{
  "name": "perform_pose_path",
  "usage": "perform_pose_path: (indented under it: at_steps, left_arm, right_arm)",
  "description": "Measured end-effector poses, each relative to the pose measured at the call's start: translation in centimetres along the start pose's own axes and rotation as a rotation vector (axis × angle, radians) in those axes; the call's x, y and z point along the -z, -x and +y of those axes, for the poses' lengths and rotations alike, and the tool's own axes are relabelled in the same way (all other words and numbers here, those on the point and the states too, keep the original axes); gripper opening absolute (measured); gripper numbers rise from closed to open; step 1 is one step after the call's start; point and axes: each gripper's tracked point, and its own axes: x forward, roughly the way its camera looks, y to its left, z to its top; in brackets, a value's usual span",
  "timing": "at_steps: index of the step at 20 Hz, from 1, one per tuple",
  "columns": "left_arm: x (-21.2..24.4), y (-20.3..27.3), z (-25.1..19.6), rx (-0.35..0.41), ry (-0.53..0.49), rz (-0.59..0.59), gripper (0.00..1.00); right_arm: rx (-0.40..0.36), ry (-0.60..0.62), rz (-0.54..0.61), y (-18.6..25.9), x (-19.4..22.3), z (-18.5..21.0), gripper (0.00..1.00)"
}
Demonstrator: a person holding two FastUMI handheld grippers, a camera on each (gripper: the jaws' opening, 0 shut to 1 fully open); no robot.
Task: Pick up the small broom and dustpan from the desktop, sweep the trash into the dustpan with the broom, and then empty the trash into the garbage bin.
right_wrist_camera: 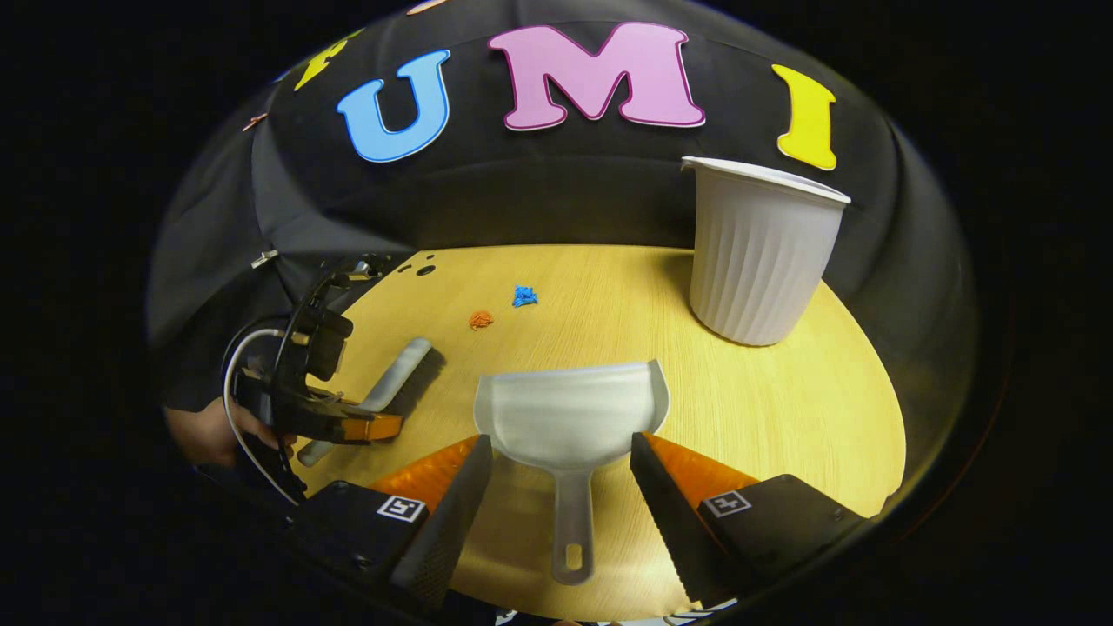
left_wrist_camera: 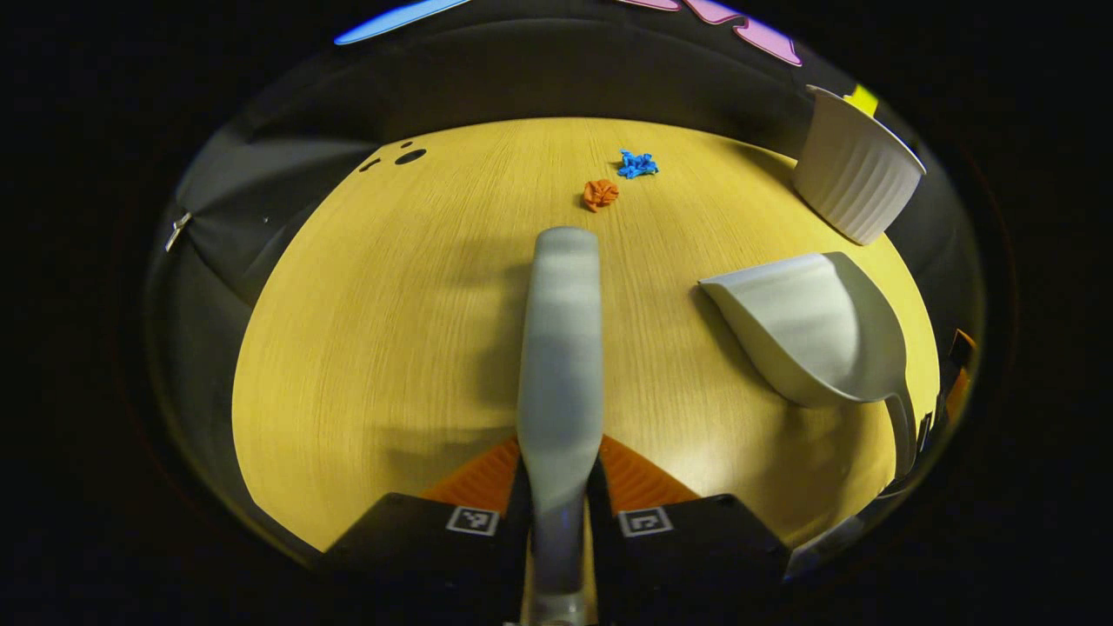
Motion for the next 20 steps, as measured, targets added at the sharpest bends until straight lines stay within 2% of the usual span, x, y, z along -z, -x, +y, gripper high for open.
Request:
perform_pose_path:
  at_steps: [1, 7, 8, 11, 13, 15, 20]
  left_arm:
    - [0.0, -0.1, -0.1, -0.001, -0.008, -0.01, 0.32]
    - [-0.2, 1.2, 1.1, -0.013, 0.037, -0.077, 0.25]
    - [-0.2, 1.8, 1.5, -0.014, 0.043, -0.088, 0.27]
    - [-0.3, 4.0, 2.1, -0.013, 0.072, -0.126, 0.25]
    - [-0.1, 6.0, 2.4, 0.0, 0.106, -0.154, 0.29]
    - [0.1, 7.7, 2.6, 0.0, 0.133, -0.176, 0.27]
    - [0.9, 10.6, 3.6, -0.032, 0.147, -0.203, 0.27]
  right_arm:
    - [0.004, 0.003, 0.014, -0.2, 0.3, -0.1, 0.99]
    - [0.01, 0.019, 0.081, -1.8, 2.5, -0.3, 0.99]
    - [0.012, 0.027, 0.092, -2.0, 2.8, -0.3, 0.99]
    - [0.023, 0.024, 0.138, -2.9, 4.1, -0.6, 0.99]
    - [0.037, 0.001, 0.182, -3.9, 5.0, -0.9, 0.99]
    - [0.07, -0.008, 0.234, -4.8, 6.2, -1.5, 0.99]
    - [0.084, -0.004, 0.297, -4.8, 7.5, -1.9, 0.98]
